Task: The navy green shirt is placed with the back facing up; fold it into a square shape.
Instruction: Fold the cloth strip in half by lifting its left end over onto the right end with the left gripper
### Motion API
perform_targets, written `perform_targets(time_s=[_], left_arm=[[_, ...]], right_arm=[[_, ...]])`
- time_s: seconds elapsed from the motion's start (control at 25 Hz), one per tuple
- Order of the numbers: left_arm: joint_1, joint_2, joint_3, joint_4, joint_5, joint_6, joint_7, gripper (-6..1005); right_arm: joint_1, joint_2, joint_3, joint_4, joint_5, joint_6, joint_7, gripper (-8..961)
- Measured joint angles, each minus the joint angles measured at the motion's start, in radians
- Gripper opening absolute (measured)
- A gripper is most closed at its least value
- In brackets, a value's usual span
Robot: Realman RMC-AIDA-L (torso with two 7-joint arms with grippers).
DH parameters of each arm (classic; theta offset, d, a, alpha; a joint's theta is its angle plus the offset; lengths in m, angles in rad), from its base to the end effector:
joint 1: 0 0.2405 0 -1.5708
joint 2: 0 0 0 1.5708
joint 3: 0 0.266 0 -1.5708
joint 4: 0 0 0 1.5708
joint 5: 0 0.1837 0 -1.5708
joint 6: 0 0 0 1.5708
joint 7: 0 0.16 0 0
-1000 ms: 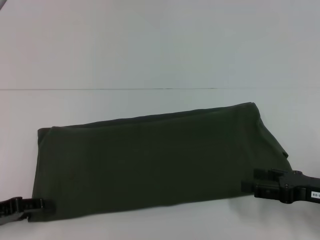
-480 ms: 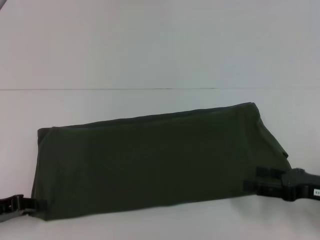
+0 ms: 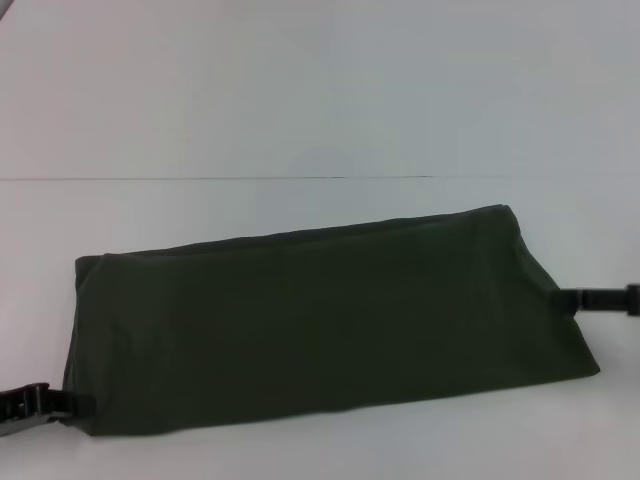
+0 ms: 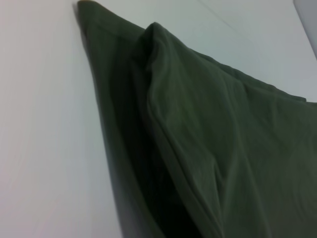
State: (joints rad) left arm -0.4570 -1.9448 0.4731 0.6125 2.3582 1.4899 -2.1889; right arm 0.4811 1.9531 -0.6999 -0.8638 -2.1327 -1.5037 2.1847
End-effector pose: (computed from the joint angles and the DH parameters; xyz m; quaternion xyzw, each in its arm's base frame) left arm -0.3517 0.2950 0.0301 -0.7331 -0.6467 -0.1524 0.1456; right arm 0.2951 0.3379 0.0550 -0.8203 0.5171 0.1700 0.1756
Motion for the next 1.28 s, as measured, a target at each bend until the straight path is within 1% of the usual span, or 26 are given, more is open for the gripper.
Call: perform_targets(time_s=[0.04, 0.08, 0.16, 0.28, 0.36, 0.48, 0.68, 0.84, 0.92, 1.28], left_arm=[[-0.002, 0.0, 0.0, 0.001, 0.001, 0.003, 0.0, 7], [-0.004, 0.0, 0.0, 0.001, 0.001, 0.005, 0.0, 7], [-0.007, 0.001, 0.0, 0.001, 0.001, 0.009, 0.0, 7], [-0.012, 0.001, 0.001, 0.001, -0.002, 0.013, 0.0, 8], [-0.016, 0.001, 0.001, 0.001, -0.002, 0.014, 0.001, 8], [-0.022, 0.002, 0.001, 0.001, 0.001, 0.016, 0.001, 8], [-0.026, 0.008, 0.001, 0.001, 0.002, 0.018, 0.001, 7], [-0.028, 0.009, 0.001, 0.001, 0.001, 0.018, 0.001, 7], [-0.029, 0.008, 0.001, 0.001, 0.0, 0.018, 0.002, 7], [-0.032, 0.005, 0.001, 0.001, -0.002, 0.018, 0.001, 7]], right_arm=[[0.025, -0.015, 0.001, -0.032, -0.067, -0.009, 0.142, 880], [0.025, -0.015, 0.001, -0.032, -0.067, -0.009, 0.142, 880], [0.061, -0.029, 0.002, -0.028, -0.144, -0.009, 0.258, 881], [0.114, -0.029, -0.001, 0.004, -0.25, -0.006, 0.334, 879], [0.153, -0.024, -0.001, 0.046, -0.319, 0.014, 0.351, 876], [0.196, -0.021, -0.001, 0.103, -0.381, 0.047, 0.356, 871], [0.204, -0.018, -0.003, 0.126, -0.402, 0.09, 0.357, 862], [0.191, -0.027, 0.001, 0.126, -0.414, 0.119, 0.366, 856], [0.189, -0.026, 0.0, 0.126, -0.414, 0.123, 0.366, 852], [0.196, -0.013, -0.008, 0.166, -0.442, 0.182, 0.354, 837]])
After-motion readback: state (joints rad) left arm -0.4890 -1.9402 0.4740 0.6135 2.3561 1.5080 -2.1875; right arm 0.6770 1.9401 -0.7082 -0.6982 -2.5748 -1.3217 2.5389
